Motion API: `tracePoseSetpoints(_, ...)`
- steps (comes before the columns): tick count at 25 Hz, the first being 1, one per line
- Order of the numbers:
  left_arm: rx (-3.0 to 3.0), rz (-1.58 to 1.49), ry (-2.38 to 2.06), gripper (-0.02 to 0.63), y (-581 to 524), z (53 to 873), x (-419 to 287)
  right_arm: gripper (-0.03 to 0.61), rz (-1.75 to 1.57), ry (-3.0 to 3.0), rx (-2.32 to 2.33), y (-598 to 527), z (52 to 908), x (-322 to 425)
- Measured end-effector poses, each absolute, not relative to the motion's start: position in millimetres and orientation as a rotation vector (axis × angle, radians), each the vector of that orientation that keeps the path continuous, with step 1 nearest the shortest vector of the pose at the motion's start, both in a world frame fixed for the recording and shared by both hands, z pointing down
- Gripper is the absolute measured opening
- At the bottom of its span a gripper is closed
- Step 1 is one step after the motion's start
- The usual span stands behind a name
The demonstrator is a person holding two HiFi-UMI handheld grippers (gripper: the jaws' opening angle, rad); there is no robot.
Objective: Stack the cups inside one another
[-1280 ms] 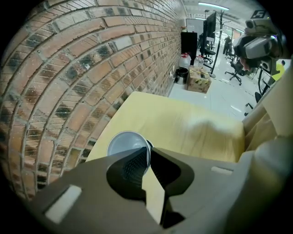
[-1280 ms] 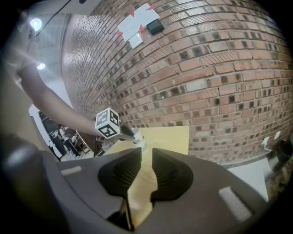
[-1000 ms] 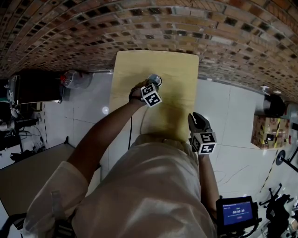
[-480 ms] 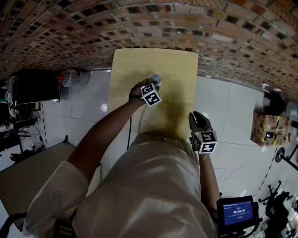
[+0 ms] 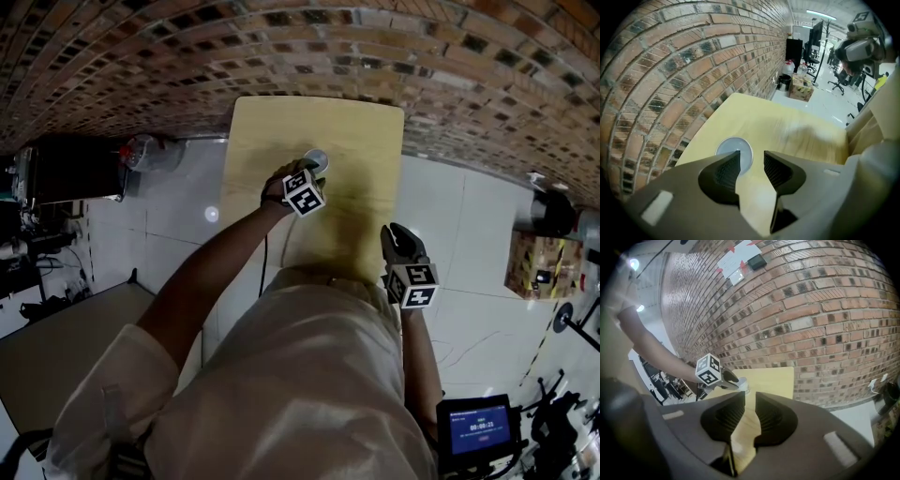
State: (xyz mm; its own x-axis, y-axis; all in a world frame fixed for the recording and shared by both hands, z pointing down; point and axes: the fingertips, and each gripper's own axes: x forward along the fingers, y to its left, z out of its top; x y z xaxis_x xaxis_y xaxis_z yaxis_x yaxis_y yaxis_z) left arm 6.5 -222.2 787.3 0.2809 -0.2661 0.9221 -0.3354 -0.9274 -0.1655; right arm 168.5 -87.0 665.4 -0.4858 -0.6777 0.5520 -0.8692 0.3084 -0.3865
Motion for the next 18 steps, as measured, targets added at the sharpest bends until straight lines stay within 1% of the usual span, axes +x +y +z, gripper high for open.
tracePoseSetpoints(5, 2.437, 1.584, -0.669, 0.197, -214.5, 773.3, -4.9, 0.064, 0.940, -2.311, 1.366, -91.1, 662.8, 160.9)
tracePoseSetpoints(12, 2.218, 1.090, -0.969, 0.204, -192.9, 757.1, -42.9, 0.066, 0.905, -2.379, 1.339, -104.7, 652.1, 147.7)
tracePoseSetpoints(18, 2.155, 0.964, -1.046, 0.205, -164.3, 750.2, -62.4, 0.066, 0.899, -2.406, 1.326, -103.4, 652.2, 142.8)
